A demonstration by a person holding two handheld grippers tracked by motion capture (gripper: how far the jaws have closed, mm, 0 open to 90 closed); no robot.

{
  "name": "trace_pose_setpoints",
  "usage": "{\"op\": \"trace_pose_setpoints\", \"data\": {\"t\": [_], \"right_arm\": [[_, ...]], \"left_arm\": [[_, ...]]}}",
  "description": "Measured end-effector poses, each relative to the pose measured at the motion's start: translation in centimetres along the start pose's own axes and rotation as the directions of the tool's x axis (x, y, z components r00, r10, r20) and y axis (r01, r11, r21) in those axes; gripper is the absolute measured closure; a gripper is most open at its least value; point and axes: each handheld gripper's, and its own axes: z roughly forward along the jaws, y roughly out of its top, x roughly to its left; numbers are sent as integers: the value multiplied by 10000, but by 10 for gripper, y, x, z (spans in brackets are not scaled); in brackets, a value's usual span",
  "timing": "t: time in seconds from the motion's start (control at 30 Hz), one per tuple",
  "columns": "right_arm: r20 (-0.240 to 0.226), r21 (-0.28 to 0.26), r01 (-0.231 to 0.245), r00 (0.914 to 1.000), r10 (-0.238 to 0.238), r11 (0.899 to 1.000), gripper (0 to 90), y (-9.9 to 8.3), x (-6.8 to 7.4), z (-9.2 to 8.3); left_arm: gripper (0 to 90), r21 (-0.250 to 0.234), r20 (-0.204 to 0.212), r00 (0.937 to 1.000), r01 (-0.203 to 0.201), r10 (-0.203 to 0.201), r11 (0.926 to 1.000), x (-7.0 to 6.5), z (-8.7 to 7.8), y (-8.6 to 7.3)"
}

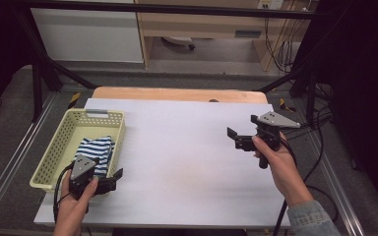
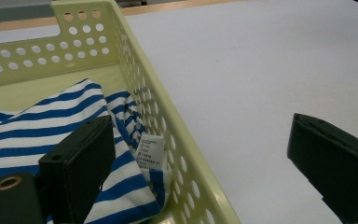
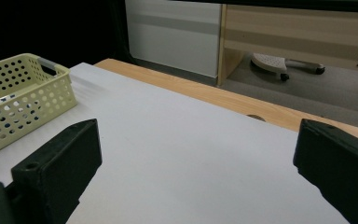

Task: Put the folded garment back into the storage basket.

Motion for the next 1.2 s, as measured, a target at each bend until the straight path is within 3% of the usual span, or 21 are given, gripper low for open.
{"op": "trace_pose_setpoints", "data": {"t": [0.47,0.7,0.8,1.1,1.2], "right_arm": [[299,-53,-504,9983,505,9987,14,-36,-20,-24],[427,-48,-796,9959,797,9968,13,-58,-25,-33],[583,113,-638,9963,630,9979,14,-67,-25,-34],[800,292,-709,9944,684,9971,13,-92,-24,-40],[723,526,-462,9965,424,9975,10,-97,-20,-42]], "left_arm": [[75,-52,34,10000,82,-81,10000,1,0,0],[78,-58,76,10000,-62,62,10000,0,-1,-1],[92,-88,410,9991,140,-136,9999,1,-1,-1],[88,-199,409,9988,272,-264,9994,3,-2,-1],[88,-403,388,9988,319,-304,9987,3,-3,-1]]}}
